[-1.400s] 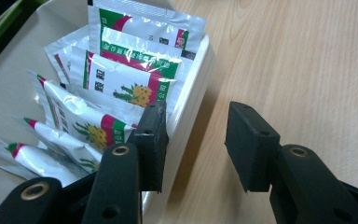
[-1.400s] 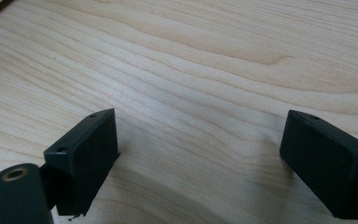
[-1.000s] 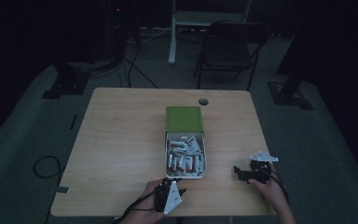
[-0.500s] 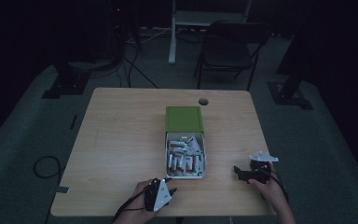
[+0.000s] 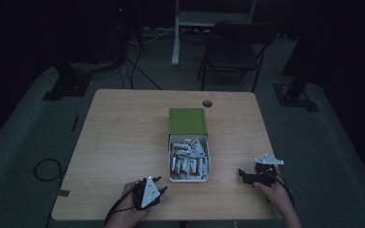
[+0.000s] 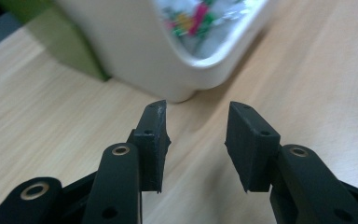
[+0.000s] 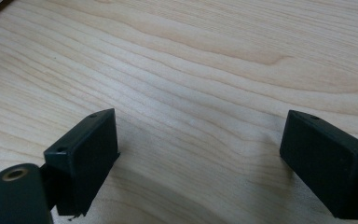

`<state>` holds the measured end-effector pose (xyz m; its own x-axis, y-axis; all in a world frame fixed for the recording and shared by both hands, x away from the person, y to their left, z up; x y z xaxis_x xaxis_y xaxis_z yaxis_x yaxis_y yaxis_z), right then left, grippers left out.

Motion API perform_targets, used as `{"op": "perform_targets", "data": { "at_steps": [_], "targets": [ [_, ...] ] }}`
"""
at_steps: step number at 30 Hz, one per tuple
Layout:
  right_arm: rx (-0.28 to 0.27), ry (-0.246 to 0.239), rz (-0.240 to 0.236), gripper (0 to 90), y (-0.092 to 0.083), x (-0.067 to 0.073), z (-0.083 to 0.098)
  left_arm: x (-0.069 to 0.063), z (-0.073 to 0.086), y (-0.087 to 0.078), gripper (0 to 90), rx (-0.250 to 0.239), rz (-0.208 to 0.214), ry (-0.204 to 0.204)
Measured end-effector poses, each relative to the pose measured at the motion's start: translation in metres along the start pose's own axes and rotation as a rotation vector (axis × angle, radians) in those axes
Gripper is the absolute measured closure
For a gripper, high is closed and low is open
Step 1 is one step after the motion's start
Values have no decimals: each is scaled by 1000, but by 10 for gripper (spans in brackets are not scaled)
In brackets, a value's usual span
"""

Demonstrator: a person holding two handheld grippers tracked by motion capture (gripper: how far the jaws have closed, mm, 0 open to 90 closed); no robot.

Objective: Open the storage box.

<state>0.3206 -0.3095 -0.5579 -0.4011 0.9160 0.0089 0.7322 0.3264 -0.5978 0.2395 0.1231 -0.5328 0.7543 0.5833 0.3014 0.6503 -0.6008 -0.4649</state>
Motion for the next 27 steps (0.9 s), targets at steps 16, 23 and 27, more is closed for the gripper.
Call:
{"op": "perform_targets", "data": {
  "at_steps": [16,23,27],
  "targets": [
    [0,0,0,108,0,0,0,34,20,-14,582,-30,-83,-176],
    [0,0,0,108,0,0,0,45,23,-21,546,-42,-123,-199],
    [0,0,0,108,0,0,0,58,28,-28,515,-39,-169,-230]
  ]
}}
Point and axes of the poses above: each handheld gripper's, and its own axes: y roughly forward along the jaws, z roughly out of its underside, x roughly to its left, the point moved 1 cm from there along y, roughly forward along the jaws, and after that the axes turned 7 degrees about -x, right-handed, at the moved point
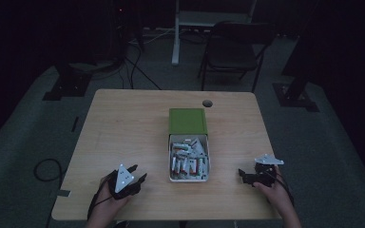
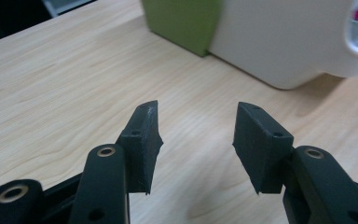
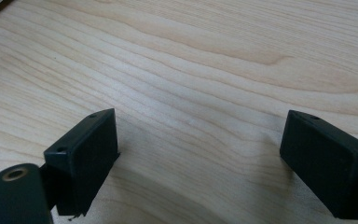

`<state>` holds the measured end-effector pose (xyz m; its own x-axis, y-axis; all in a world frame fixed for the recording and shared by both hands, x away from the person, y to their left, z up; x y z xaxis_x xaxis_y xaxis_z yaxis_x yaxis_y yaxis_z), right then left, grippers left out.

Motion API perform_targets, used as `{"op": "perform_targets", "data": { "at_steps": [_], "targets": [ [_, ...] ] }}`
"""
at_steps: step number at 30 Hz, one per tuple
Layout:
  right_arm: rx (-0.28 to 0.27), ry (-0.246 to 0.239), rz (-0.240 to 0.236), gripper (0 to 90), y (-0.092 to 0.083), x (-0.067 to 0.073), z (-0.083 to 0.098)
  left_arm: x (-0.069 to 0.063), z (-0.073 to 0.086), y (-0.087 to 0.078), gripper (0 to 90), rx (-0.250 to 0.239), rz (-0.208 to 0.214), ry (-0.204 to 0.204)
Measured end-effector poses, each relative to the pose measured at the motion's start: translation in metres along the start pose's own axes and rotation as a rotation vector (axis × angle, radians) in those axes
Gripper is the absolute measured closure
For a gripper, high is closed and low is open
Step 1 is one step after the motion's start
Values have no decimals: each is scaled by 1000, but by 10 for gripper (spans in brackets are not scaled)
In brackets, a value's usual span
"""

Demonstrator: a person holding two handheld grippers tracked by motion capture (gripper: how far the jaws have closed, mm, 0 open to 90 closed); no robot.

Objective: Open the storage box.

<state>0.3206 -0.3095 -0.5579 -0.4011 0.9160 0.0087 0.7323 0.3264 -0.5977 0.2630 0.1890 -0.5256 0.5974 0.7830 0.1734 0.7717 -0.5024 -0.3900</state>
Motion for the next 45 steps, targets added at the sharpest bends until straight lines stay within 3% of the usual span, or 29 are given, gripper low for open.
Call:
{"op": "perform_targets", "data": {
  "at_steps": [8,15,23,28,30,32,35,38,41,45],
  "targets": [
    [0,0,0,108,0,0,0,19,5,-8,506,1,-27,-70],
    [1,0,0,108,0,0,0,28,9,-11,397,-14,-48,-107],
    [1,0,0,107,0,0,0,37,15,-13,286,35,-71,-135],
    [0,0,0,107,0,0,0,44,18,-13,187,57,-136,-148],
    [0,0,0,107,0,0,0,47,21,-14,154,64,-158,-172],
    [0,0,0,107,0,0,0,50,22,-15,152,75,-168,-187],
    [0,0,0,107,0,0,0,54,24,-17,135,129,-226,-219],
    [0,0,0,107,0,0,0,58,24,-19,134,150,-253,-277],
    [1,2,0,107,0,0,0,63,24,-19,134,194,-285,-255],
    [1,2,0,107,0,0,0,67,26,-15,131,223,-283,-271]
  ]
}}
Point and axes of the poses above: each handheld gripper's, and its own axes: y roughly forward along the jaws, z roughly out of its underside, x roughly to its left, the point moved 1 cm from there along y, roughly forward along the jaws, and after that the axes turned 7 degrees about -x, right-handed, at the moved point
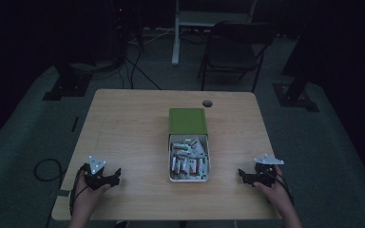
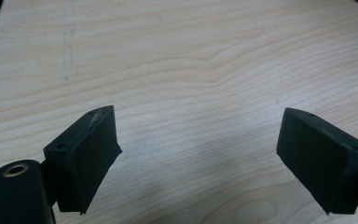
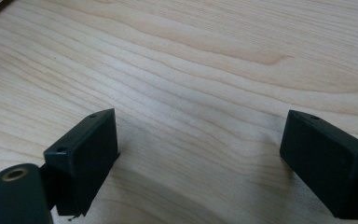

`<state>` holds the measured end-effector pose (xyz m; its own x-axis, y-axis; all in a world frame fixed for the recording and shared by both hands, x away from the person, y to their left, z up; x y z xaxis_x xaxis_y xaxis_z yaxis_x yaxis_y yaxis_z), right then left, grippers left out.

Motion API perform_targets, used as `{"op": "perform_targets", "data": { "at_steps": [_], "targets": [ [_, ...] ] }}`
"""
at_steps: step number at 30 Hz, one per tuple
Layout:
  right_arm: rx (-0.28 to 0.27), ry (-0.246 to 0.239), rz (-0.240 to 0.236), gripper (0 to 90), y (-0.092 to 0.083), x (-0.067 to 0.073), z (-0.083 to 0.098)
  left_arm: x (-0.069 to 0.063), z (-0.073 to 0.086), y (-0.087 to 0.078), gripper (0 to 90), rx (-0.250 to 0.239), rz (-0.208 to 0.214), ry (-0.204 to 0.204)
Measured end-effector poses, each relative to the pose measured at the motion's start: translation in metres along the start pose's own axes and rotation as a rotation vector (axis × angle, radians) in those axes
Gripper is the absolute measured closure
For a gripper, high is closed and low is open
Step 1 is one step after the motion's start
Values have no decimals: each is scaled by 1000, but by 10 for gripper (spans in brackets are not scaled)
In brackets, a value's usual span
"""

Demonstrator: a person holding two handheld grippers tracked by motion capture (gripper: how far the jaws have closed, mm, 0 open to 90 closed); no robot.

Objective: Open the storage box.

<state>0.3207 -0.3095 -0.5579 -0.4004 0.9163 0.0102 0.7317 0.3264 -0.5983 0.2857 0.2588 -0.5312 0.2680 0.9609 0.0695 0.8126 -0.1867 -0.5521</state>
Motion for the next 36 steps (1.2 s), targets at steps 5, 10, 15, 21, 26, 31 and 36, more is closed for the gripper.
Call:
{"op": "perform_targets", "data": {
  "at_steps": [5,10,15,21,26,31,36],
  "targets": [
    [0,0,-1,107,0,0,0,5,0,7,127,36,-24,9],
    [1,6,6,107,1,0,-1,9,0,13,124,73,-18,8],
    [1,4,1,107,1,1,-1,11,-2,19,118,104,4,9],
    [2,-14,-17,107,2,0,-2,9,0,26,107,137,10,40],
    [1,-12,-15,107,2,0,-2,7,3,28,103,113,16,3],
    [1,-8,-9,107,3,1,-2,4,6,31,90,87,51,-34],
    [1,-8,-9,107,3,1,-2,3,6,30,89,86,36,-45]
  ]
}}
Point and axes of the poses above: each handheld gripper's, and its own axes: y roughly forward along the jaws, z roughly out of its underside, x roughly to its left, the point moved 1 cm from there along y, roughly forward along the jaws, and after that the axes turned 7 degrees about -x, right-handed, at the moved point
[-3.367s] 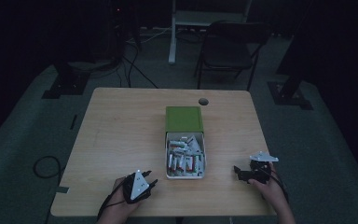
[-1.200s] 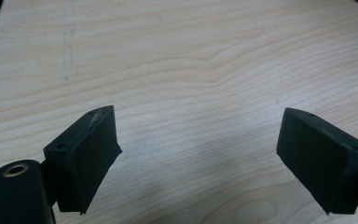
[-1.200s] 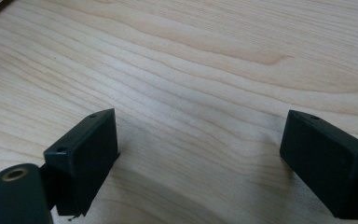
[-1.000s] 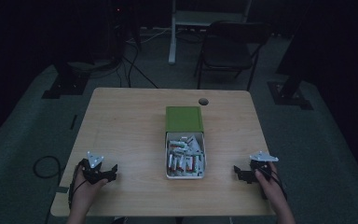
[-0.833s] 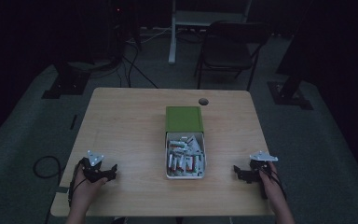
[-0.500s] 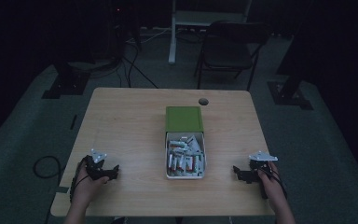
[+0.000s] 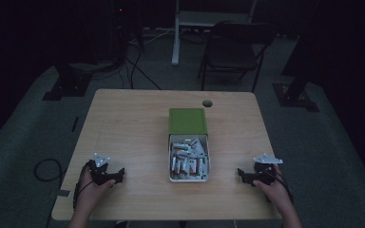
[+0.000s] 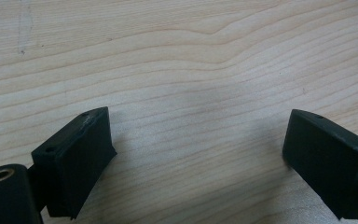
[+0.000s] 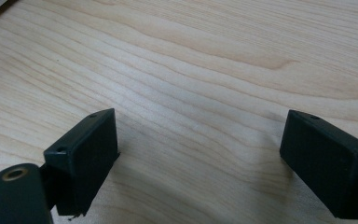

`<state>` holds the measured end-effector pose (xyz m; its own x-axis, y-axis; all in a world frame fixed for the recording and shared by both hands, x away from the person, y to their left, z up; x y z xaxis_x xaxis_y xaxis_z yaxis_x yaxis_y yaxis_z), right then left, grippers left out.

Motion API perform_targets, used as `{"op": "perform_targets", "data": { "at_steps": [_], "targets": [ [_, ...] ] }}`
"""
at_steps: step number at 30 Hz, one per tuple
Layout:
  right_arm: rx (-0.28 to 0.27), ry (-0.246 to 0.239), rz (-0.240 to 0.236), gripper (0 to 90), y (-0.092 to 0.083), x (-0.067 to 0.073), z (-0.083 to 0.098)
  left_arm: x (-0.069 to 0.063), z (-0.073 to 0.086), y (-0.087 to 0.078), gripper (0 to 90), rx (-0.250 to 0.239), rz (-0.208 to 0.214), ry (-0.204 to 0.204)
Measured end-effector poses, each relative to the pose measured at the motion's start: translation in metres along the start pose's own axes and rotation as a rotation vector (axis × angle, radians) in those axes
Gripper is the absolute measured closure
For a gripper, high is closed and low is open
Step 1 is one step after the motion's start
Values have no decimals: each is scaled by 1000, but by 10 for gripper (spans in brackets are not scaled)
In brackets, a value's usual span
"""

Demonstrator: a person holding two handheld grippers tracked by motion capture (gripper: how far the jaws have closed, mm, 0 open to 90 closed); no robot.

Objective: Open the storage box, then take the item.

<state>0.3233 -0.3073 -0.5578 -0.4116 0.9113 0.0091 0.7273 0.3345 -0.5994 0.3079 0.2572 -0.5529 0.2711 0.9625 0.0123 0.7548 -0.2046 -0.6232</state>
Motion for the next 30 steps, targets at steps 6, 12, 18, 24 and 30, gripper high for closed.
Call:
{"op": "perform_targets", "data": {
  "at_steps": [6,12,18,24,30],
  "targets": [
    [1,3,3,107,1,0,-1,-1,0,0,89,1,-10,-7],
    [0,6,6,107,1,0,-1,-2,0,0,85,1,-24,-18],
    [6,15,17,107,0,3,0,-3,0,0,85,2,-25,-20],
    [21,22,28,107,-1,6,-1,-3,0,0,84,4,-27,-20],
    [37,34,46,109,-2,11,-2,-3,0,0,83,3,-28,-21]
  ]
}}
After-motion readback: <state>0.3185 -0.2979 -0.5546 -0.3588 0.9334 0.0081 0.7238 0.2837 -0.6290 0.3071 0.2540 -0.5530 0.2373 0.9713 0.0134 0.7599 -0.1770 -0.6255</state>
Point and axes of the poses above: each handheld gripper's, and its own axes: y roughly forward along the jaws, z roughly out of its underside, x roughly to its left, the point moved 1 cm from there along y, roughly forward along the jaws, and after that the axes turned 7 degrees about -x, right-handed, at the moved point
